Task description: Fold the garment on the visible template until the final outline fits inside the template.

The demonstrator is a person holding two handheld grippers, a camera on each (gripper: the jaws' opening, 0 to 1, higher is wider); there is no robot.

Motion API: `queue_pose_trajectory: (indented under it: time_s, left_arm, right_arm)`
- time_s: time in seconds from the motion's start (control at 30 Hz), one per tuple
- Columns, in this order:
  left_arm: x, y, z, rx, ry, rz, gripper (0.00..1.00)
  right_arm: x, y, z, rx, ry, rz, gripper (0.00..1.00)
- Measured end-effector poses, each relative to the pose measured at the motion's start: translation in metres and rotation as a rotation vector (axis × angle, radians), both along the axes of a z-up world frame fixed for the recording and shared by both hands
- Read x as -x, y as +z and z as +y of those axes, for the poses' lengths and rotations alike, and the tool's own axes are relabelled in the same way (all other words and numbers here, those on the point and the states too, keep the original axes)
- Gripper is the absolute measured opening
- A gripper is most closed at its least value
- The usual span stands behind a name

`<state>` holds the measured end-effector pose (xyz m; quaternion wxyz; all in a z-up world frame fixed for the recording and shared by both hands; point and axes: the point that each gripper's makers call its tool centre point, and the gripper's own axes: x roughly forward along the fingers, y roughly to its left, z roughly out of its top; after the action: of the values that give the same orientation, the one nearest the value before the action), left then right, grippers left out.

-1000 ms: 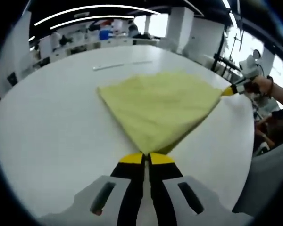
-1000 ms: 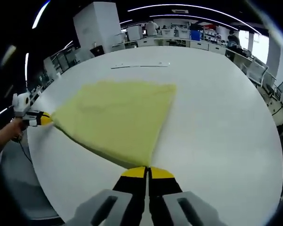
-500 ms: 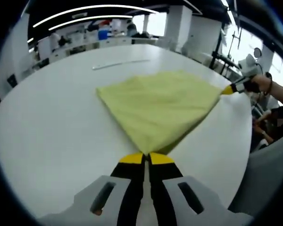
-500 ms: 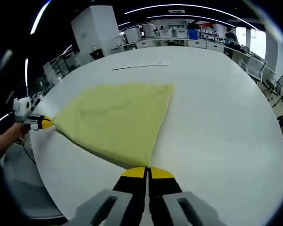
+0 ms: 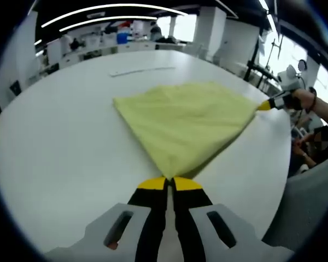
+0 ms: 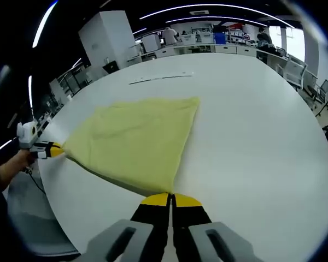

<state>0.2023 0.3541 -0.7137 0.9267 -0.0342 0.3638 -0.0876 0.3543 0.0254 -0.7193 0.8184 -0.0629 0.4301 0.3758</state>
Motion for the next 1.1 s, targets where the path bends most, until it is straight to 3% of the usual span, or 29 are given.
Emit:
queue_pose_trajectory:
  time_s: [0.1,0.23,0.7,0.9,1.1]
  left_arm:
    - [0.001,-0.001,0.003,-0.003,0.024,0.009,0.07]
    - [0.000,0.007,0.005,0.020,0.061,-0.019,0.30]
    - [0.000,0.061,-0.001,0.026,0.069,-0.100,0.67]
    - [0.003,0.079,-0.009,0.061,0.074,-0.122,0.81]
    - [0.011,0.097,-0.015,0.113,0.106,-0.161,0.90]
  right_arm:
    - [-0.006,0.003,0.001,-0.028,-0.049,-0.015,0.03]
    - [-0.010,0.013,0.003,-0.065,-0.078,-0.023,0.26]
    - [-0.007,0.070,0.022,-0.118,0.023,-0.110,0.77]
    - [0.008,0.100,0.027,-0.143,0.072,-0.134,0.88]
    - [0.026,0.121,0.030,-0.163,0.112,-0.146,0.93]
